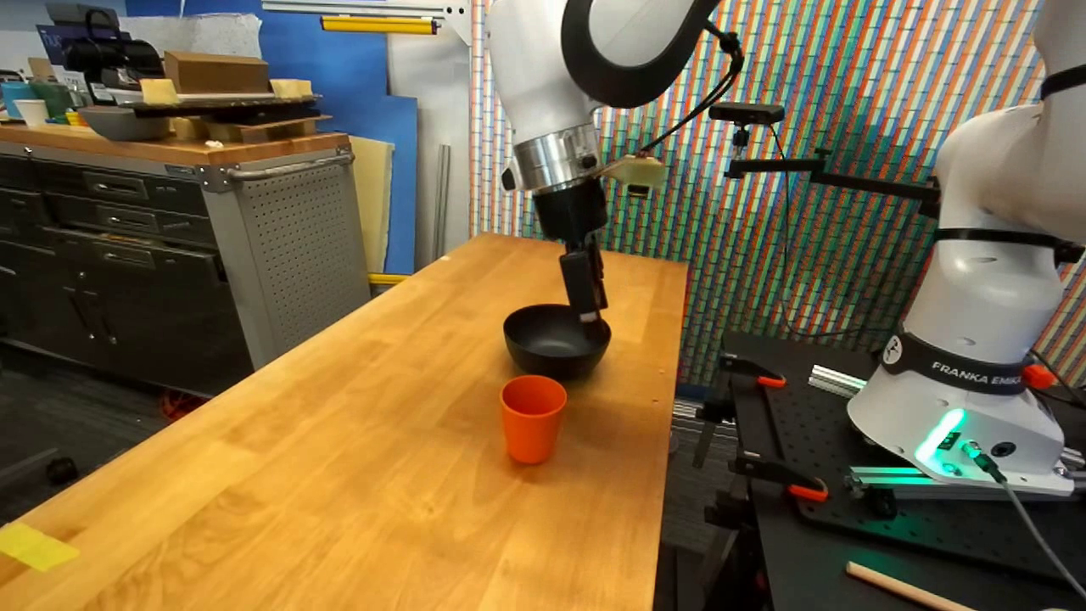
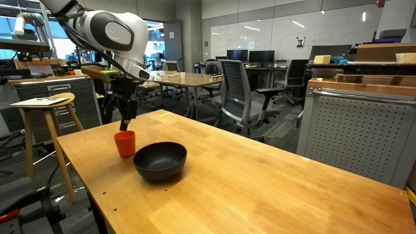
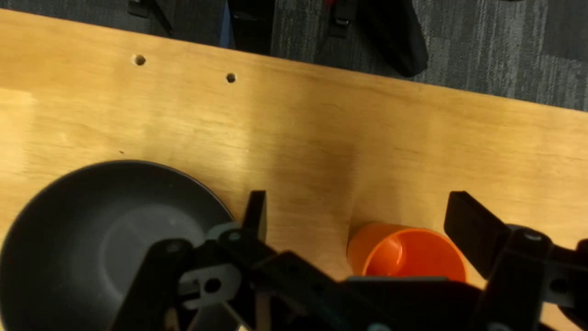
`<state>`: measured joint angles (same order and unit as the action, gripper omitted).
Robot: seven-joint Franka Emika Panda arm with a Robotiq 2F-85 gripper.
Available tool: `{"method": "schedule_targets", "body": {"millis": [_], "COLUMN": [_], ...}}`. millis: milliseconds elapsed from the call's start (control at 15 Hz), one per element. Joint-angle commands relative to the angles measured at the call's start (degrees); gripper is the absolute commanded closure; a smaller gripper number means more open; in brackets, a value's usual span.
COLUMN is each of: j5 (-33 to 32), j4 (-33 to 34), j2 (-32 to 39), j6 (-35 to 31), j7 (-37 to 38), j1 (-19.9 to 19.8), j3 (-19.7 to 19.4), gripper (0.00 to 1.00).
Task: Put the cup in the bowl
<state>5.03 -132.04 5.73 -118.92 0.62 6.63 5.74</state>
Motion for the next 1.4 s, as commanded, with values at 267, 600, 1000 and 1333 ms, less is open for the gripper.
{"method": "schedule_targets", "body": {"millis": [267, 600, 1000, 1333], "j5": [-1.2, -3.0, -1.4, 0.0], "j4": [11.7, 14.6, 15.9, 16.0], "j2": [13.8, 19.0, 21.1, 20.9], "j6": [-3.3, -5.6, -4.4, -4.1], "j7": [7.5, 10.7, 10.7, 10.0], "j1": [1.6, 2.2, 1.3, 1.0], "j3": [0.1, -0.6, -0.8, -0.4], "gripper": [0.00, 0.00, 0.58, 0.95]}}
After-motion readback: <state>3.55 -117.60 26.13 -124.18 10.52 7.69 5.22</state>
